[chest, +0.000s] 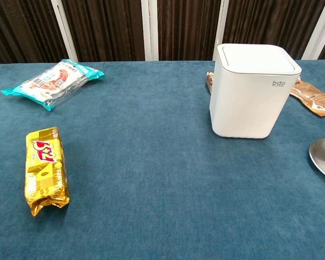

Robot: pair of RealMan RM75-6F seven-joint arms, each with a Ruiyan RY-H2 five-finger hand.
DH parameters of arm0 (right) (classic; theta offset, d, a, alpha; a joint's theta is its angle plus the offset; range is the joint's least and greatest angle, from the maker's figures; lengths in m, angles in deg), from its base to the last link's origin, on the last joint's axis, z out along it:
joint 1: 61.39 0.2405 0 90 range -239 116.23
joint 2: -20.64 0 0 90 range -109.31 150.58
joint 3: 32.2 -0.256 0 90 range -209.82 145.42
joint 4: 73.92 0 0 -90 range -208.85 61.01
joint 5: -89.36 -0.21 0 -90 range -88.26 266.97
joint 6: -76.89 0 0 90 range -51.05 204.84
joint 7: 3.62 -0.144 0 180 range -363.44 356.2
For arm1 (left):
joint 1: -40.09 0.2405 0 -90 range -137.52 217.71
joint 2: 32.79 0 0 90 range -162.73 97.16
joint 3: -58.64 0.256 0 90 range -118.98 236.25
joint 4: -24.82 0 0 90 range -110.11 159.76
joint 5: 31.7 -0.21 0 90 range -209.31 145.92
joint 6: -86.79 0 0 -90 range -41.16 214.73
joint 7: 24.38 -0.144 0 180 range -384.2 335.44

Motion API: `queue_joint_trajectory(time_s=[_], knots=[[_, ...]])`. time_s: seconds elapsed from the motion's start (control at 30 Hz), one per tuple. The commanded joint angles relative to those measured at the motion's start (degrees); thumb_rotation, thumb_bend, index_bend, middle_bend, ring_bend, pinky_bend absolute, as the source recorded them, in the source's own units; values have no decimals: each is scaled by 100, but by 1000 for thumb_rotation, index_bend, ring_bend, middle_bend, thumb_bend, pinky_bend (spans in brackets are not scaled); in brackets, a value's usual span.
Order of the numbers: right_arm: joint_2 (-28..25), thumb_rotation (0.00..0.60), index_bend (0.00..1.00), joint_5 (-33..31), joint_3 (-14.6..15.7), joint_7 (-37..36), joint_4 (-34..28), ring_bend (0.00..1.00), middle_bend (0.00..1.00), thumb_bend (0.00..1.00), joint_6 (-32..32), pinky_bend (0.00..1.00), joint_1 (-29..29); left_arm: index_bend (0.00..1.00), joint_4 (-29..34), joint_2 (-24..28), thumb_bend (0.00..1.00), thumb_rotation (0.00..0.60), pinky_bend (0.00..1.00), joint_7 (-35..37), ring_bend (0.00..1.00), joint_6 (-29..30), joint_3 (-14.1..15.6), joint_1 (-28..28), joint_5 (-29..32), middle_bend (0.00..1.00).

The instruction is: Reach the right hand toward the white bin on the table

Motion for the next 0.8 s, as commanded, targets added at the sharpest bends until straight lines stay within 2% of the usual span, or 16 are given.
queue_joint_trajectory(time_s=[0.03,0.8], knots=[[-17,600,86,-16,-67,-103,3,63,125,253,5,1,-50,187,24,-4,5,600,143,-48,0,-20,6,-12,2,133],[-109,600,86,0,-318,-727,-117,64,125,253,201,1,-222,187,100,-21,5,600,143,-212,0,-25,28,-23,-1,133]])
